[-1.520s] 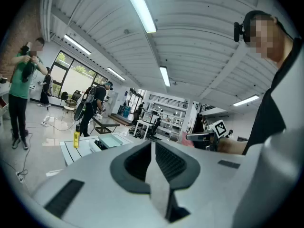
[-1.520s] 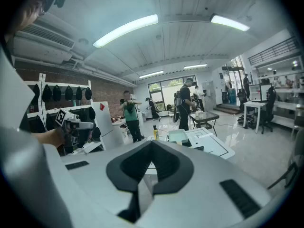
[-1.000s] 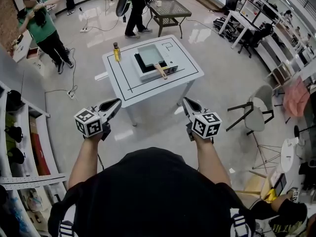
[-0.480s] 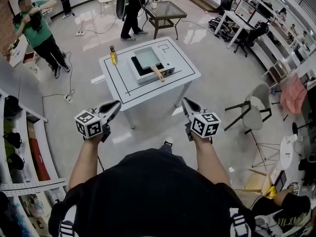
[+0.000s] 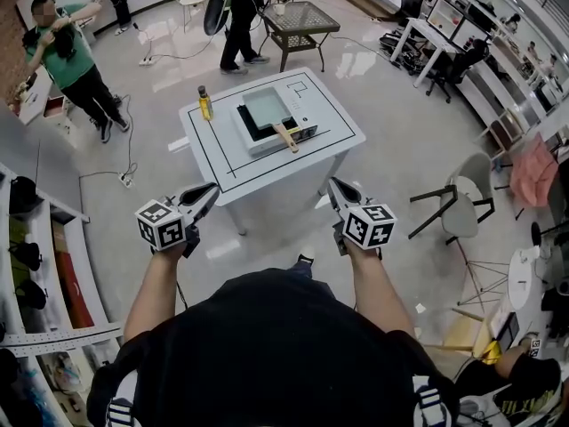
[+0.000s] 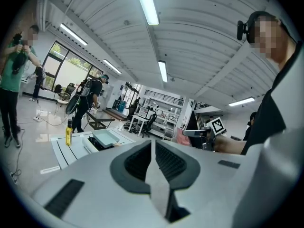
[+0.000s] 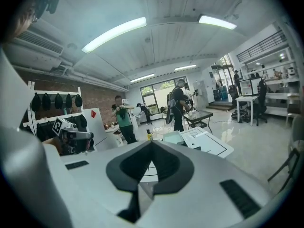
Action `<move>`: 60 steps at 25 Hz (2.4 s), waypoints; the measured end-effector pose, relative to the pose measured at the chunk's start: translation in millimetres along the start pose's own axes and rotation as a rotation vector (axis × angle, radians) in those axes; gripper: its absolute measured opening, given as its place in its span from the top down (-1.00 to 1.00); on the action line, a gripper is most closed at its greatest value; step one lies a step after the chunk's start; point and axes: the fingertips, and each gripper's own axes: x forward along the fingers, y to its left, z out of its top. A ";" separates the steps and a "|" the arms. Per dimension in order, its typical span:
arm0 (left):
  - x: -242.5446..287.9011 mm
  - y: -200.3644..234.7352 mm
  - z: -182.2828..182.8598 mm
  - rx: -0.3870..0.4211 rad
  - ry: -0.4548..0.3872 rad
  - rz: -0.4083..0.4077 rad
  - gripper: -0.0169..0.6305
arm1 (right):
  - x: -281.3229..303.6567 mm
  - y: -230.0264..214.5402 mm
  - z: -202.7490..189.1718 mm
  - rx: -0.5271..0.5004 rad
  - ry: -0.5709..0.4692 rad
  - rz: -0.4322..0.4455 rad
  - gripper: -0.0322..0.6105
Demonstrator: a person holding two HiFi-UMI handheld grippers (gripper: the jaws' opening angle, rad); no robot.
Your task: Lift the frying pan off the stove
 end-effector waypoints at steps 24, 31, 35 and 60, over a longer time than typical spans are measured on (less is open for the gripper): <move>56.8 31.1 0.1 -0.038 0.031 0.050 0.84 | 51.9 -57.4 -0.5 0.010 0.057 0.043 0.89; 78.3 35.8 0.2 -0.052 0.030 0.059 0.84 | 70.8 -72.1 1.0 0.010 0.074 0.068 0.89; 87.2 40.3 -0.5 -0.062 0.036 0.069 0.84 | 80.5 -80.1 3.9 0.008 0.083 0.080 0.89; 152.3 73.8 5.8 -0.112 0.038 0.146 0.84 | 137.6 -139.5 13.2 0.001 0.154 0.155 0.88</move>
